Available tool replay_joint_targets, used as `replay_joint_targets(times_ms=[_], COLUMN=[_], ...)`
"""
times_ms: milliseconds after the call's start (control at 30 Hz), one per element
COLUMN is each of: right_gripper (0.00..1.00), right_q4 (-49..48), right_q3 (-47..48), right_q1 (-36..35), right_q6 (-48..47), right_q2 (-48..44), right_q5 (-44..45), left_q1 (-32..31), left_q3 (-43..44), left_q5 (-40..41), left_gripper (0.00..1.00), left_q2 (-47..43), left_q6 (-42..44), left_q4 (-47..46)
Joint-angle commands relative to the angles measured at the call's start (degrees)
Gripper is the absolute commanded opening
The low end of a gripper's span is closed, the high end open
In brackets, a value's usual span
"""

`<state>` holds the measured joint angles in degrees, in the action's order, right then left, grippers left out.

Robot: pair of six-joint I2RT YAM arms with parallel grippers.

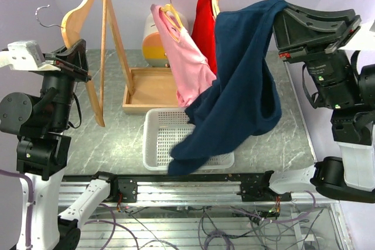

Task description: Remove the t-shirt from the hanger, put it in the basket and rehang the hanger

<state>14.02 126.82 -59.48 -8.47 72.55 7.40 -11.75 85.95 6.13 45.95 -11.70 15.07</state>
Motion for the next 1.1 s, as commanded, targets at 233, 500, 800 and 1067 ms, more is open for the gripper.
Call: replay_joint_targets(times_ms=[233,500,800,1067], right_gripper=[0.0,0.0,0.0,0.0], right_q4=[-3.63,-3.19,-1.41,4.04], right_q3=[-9.43,-5.42,-15.93,-46.47], right_q1=[-0.12,-0.17,-0.14,-0.18], right_q6=[-2.33,-1.73,6.96,22.27], right_q2=[1.94,6.1,2.72,-12.41], right_q5=[6.07,3.45,-3.56,0.67], left_q1=[0.06,0.06,0.06,0.06], left_q3=[-2.08,-2.98,-1.96,1.03], left_q5=[-0.7,-1.78,-1.85,-3.15], left_gripper=[0.07,0.07,0.07,0.07], left_q2=[1.21,1.44,2.07,4.65], left_q6=[0.48,0.39,0.98,2.21], left_q4=[-0.92,-0.93,1.55,4.22])
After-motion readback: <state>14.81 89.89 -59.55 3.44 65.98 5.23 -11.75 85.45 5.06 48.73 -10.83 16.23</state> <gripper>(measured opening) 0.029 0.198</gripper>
